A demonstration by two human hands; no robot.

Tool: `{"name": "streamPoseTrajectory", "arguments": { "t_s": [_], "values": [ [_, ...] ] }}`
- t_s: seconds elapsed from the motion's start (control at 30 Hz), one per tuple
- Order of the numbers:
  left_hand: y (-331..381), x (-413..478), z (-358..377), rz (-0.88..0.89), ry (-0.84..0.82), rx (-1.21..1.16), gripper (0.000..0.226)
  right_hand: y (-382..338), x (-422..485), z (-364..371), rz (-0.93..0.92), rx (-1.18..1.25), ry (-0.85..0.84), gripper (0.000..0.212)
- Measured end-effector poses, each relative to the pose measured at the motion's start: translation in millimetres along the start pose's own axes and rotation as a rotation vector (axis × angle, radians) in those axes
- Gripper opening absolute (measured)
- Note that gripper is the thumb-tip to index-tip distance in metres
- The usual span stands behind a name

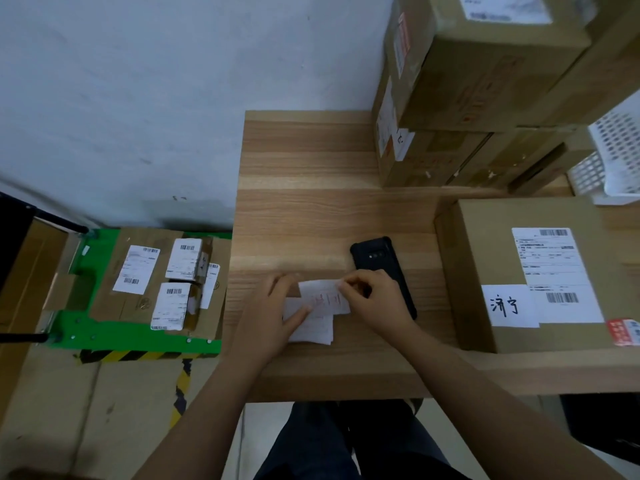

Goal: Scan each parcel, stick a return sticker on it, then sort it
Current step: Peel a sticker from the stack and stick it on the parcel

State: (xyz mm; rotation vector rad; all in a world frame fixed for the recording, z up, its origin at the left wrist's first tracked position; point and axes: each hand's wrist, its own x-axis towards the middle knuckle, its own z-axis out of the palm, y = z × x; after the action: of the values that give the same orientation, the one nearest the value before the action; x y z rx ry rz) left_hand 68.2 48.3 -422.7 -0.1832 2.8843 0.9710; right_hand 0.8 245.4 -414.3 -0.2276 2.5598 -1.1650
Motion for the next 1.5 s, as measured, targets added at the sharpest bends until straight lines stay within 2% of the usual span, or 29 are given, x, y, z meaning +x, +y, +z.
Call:
{"name": "streamPoseTrajectory", "arguments": {
  "t_s": [0.17, 0.23, 0.37, 0.43, 0.53, 0.7, 0.87, 1.07, 1.2, 1.33, 1.5],
  "values": [
    [43.5, 21.0, -22.9, -0.069, 0.088, -0.172, 0.056, -32.2, 3.4, -48.4, -0.021, 0.116, 0.120, 0.010],
    [71.5, 30.2, -34.4, -0.108, 0.085, -0.311, 0.054, -47.0, 2.7, -73.7, -0.033, 0.166, 0.187, 0.006],
    [132.3, 46.6, -53.4, -0.045, 0.075, -0.513, 0.023, -68.1, -8.3, -124.1, -0.040, 0.330, 0.285, 0.008],
    [160.6, 53.0, -60.5, 0.018, 0.121, -0.576, 0.014, -70.6, -15.9, -147.5, -0.049, 0.364, 0.336, 0.005],
    [201.6, 59.2, -67.2, 0.071, 0.174, -0.651, 0.018, -67.6, -24.6, -183.7, -0.124, 0.351, 0.442, 0.005],
    [277.6, 62.6, -68.1, 0.139, 0.223, -0.784, 0.012, -64.7, -42.2, -249.9, -0.261, 0.398, 0.525, 0.021],
    [349.4, 65.6, -57.1, 0.148, 0.308, -0.938, 0.014, -53.5, -51.7, -305.6, -0.285, 0.395, 0.566, 0.012],
    [416.3, 58.7, -33.2, 0.186, 0.347, -0.978, 0.005, -42.0, -61.6, -357.6, -0.312, 0.623, 0.612, 0.009],
    [442.9, 55.4, -24.1, 0.171, 0.349, -0.999, 0.009, -25.6, -71.2, -382.5, -0.329, 0.611, 0.531, 0.017],
    [460.7, 49.4, -16.2, 0.200, 0.325, -0.864, 0.014, -14.6, -79.8, -413.5, -0.323, 0.581, 0.462, 0.031],
    [476.0, 37.1, -10.9, 0.255, 0.238, -0.744, 0.016, -4.1, -84.4, -438.9, -0.335, 0.492, 0.455, 0.002]
  ]
}}
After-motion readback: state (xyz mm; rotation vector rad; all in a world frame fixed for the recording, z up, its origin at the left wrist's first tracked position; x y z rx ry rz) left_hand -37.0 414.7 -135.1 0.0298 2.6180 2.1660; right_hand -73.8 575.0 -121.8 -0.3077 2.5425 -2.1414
